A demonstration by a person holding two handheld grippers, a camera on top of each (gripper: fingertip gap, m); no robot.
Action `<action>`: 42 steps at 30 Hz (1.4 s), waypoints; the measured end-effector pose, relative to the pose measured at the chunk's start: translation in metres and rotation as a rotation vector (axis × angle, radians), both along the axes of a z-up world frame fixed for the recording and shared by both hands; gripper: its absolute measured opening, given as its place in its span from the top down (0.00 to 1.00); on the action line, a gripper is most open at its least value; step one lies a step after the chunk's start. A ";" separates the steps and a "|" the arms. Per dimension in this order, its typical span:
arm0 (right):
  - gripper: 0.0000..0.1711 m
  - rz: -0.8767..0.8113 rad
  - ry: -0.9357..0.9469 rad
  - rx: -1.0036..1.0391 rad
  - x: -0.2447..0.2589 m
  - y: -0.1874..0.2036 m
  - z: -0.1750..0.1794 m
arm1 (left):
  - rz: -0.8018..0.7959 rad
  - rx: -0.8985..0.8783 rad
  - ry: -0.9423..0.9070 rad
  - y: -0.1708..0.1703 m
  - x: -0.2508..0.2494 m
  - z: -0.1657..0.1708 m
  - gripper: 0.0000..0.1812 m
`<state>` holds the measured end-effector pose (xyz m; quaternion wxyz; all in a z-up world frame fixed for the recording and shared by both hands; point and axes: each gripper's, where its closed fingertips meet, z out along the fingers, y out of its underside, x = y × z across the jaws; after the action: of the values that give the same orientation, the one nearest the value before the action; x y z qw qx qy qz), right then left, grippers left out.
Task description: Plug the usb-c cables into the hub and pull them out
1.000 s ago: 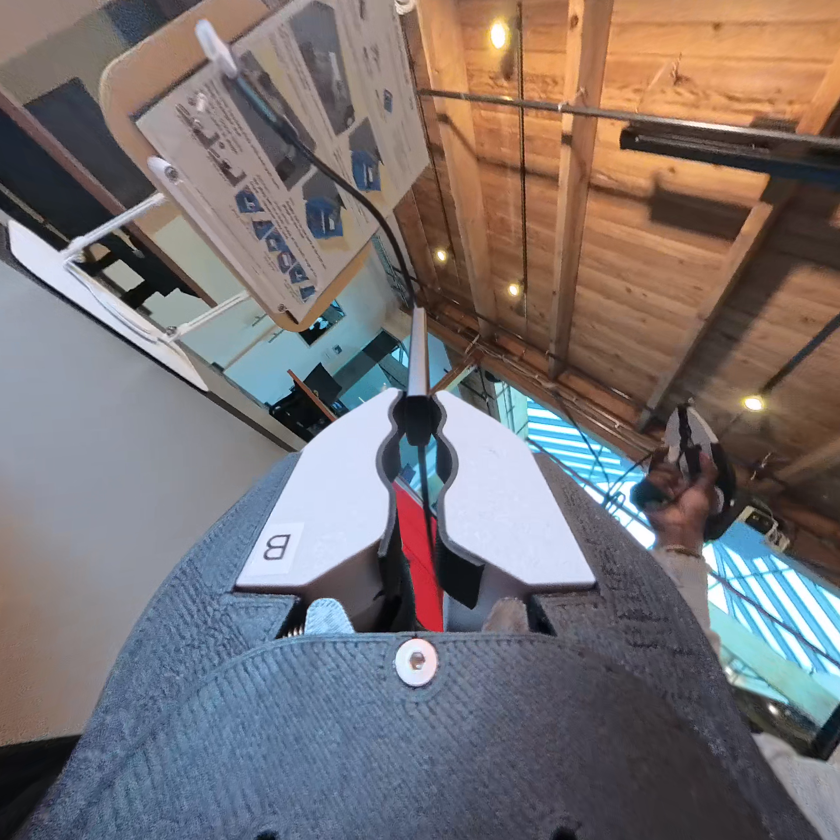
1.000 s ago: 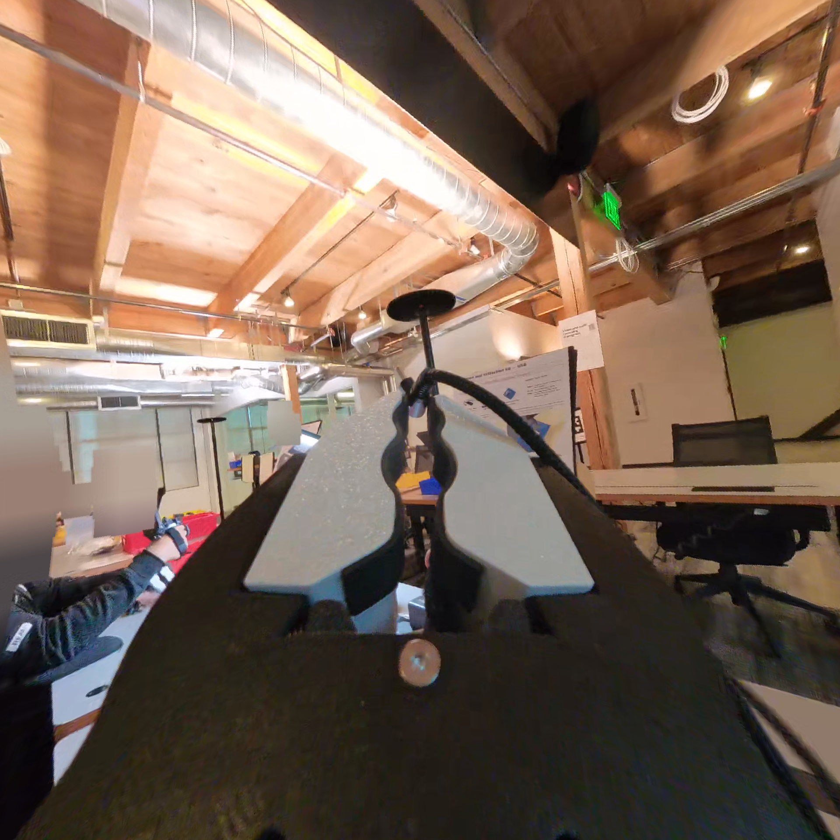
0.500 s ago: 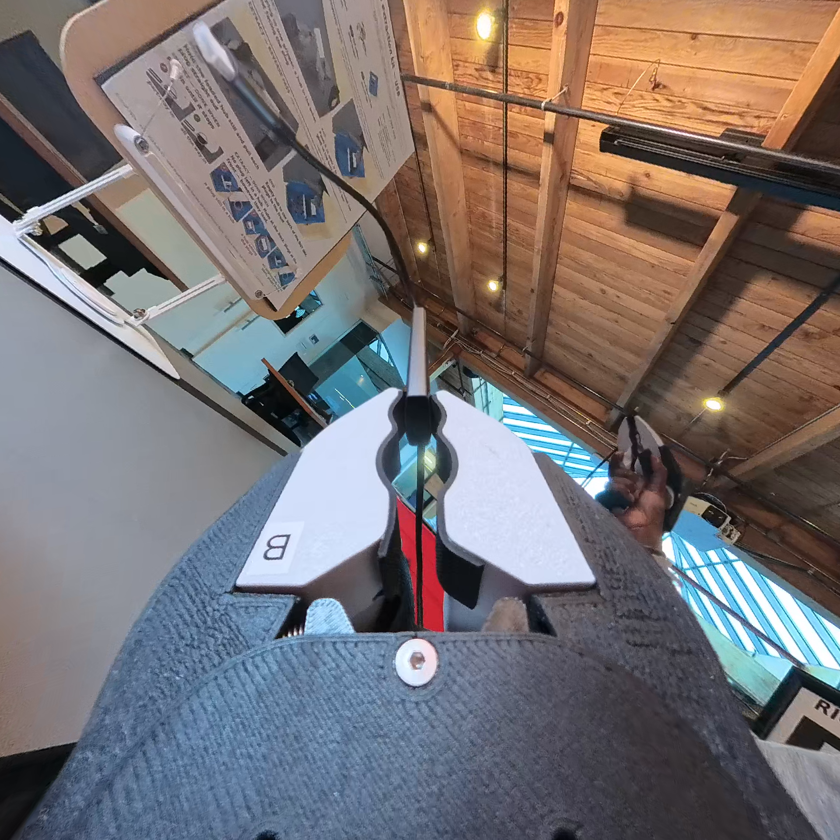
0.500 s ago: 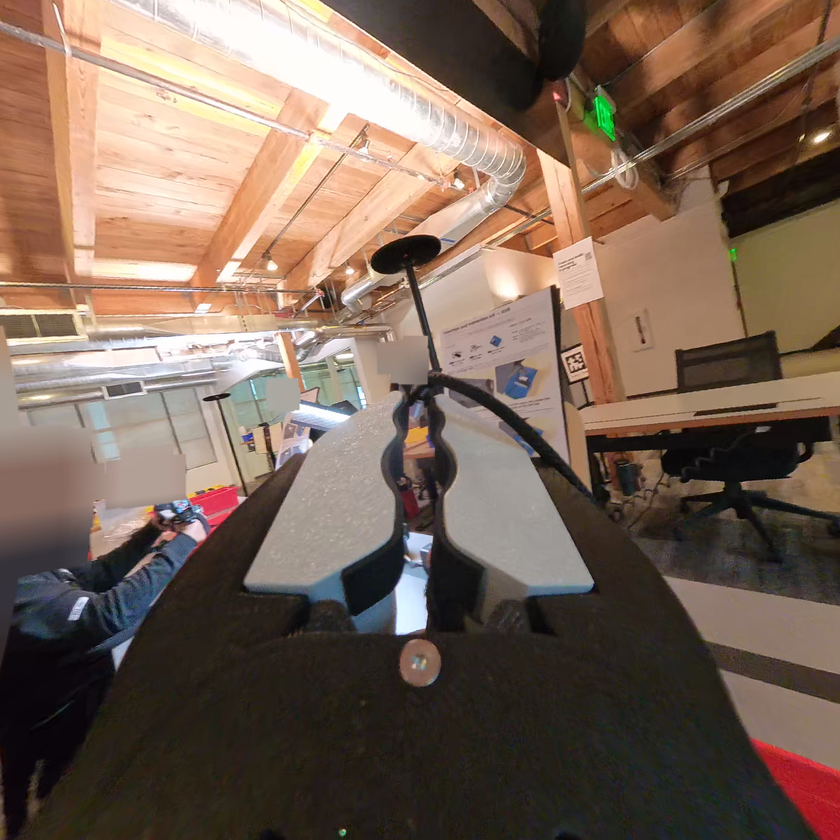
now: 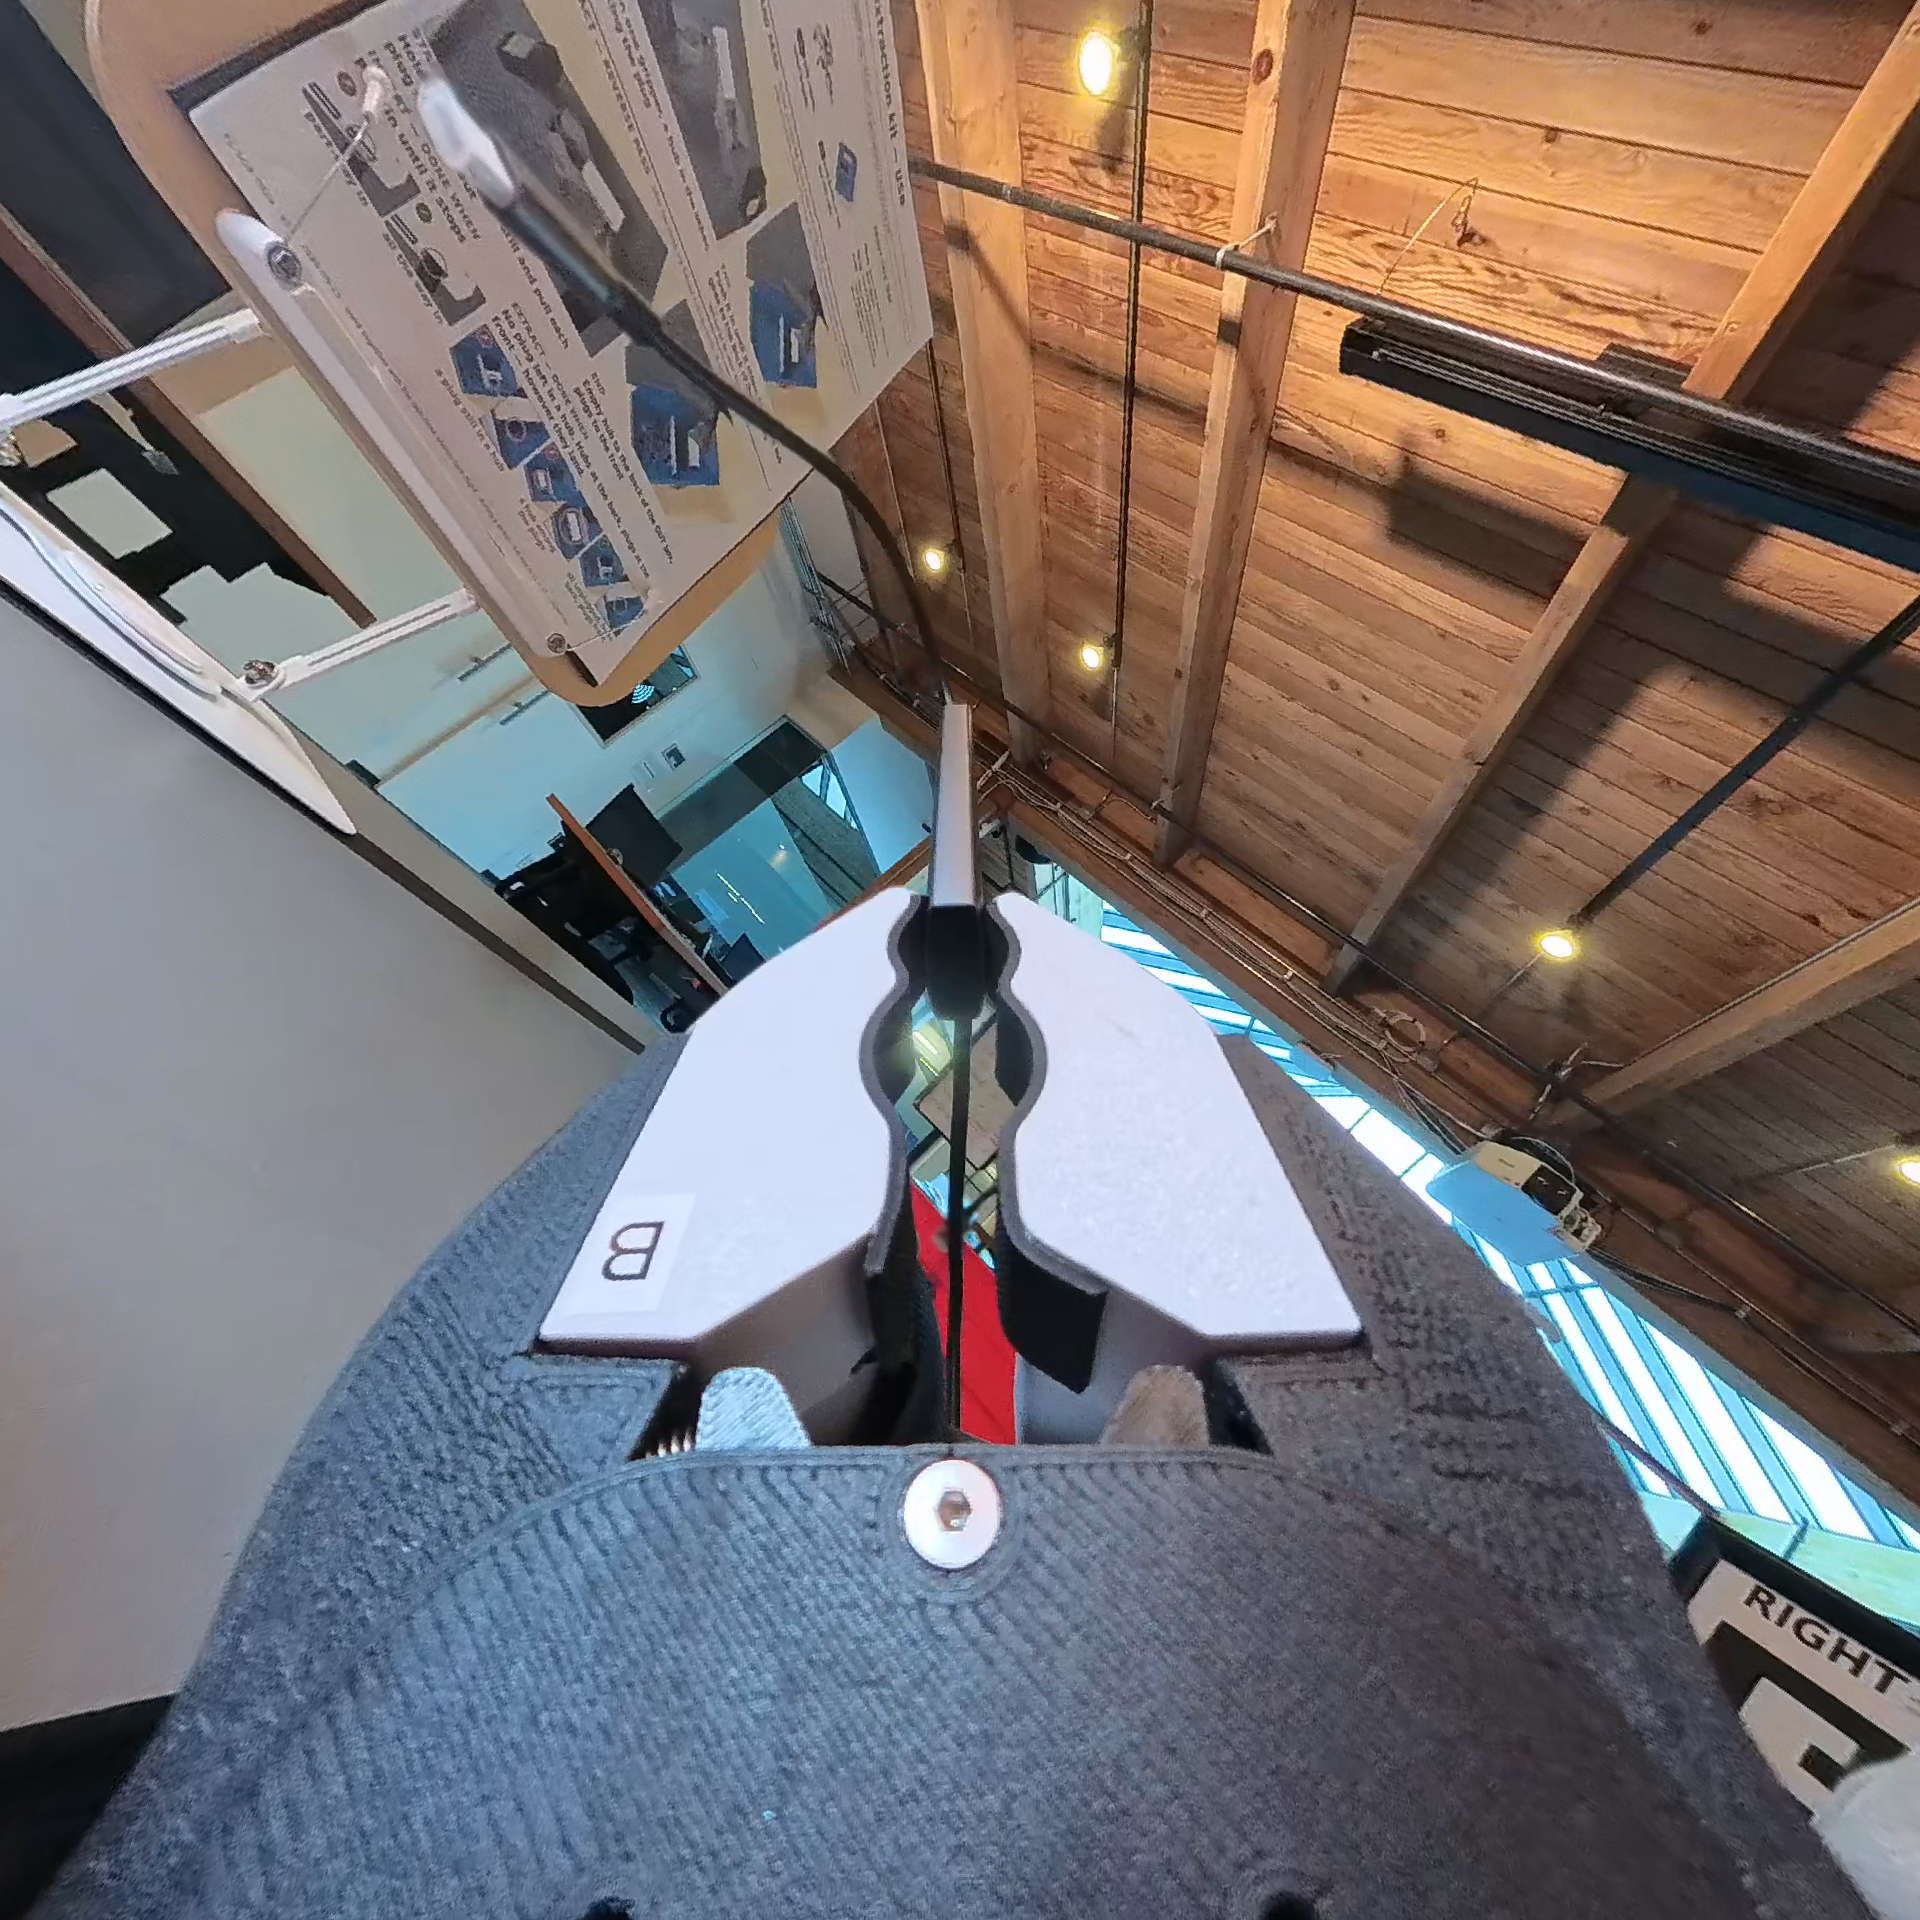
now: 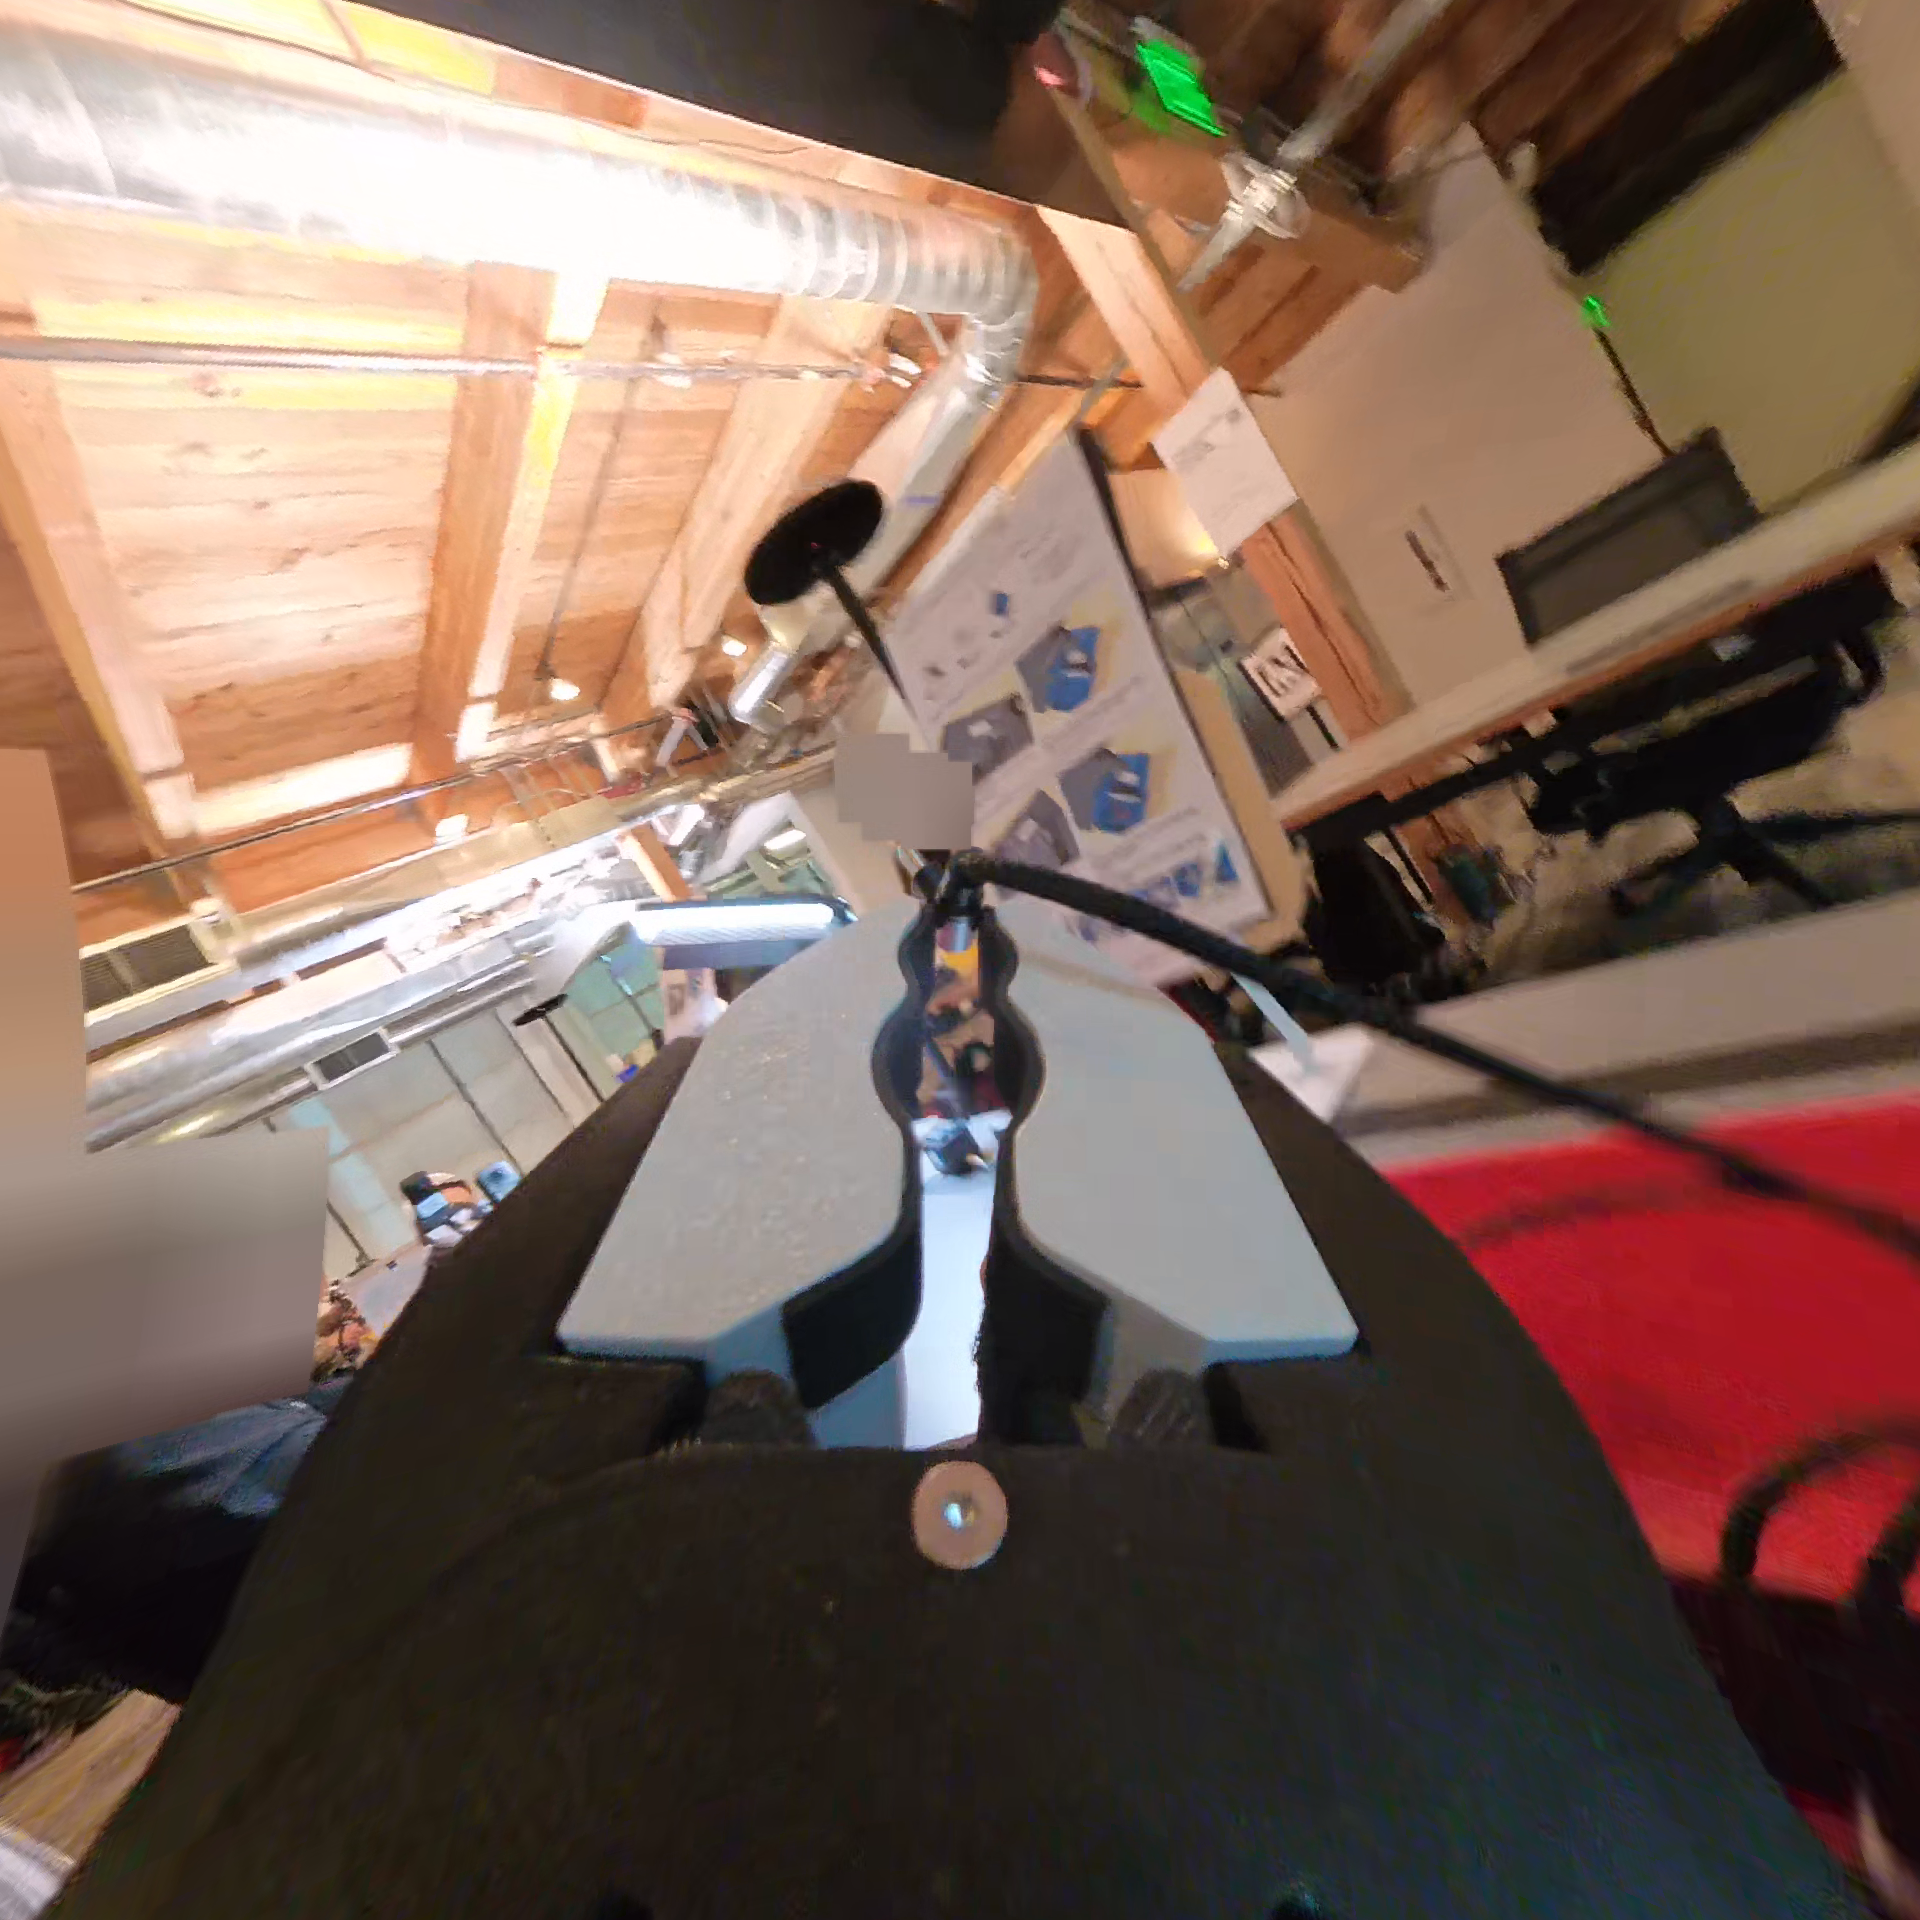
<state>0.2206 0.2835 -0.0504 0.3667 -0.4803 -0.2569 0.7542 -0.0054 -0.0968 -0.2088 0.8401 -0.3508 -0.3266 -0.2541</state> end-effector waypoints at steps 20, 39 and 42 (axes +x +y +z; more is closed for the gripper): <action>0.75 -0.138 -1.369 0.496 0.017 -0.003 -0.253 | -0.002 -0.008 0.003 0.002 0.000 0.000 0.94; 0.21 -0.351 -1.339 0.075 0.008 0.042 -0.259 | -0.029 0.003 0.000 0.002 0.003 0.001 0.94; 0.23 -0.404 -1.409 0.086 0.002 0.046 -0.265 | -0.029 0.003 -0.002 0.002 0.003 0.000 0.94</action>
<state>0.2225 0.3297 -0.3152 0.2649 -0.8744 -0.3675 0.1735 -0.0027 -0.0948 -0.2083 0.8366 -0.3537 -0.3220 -0.2671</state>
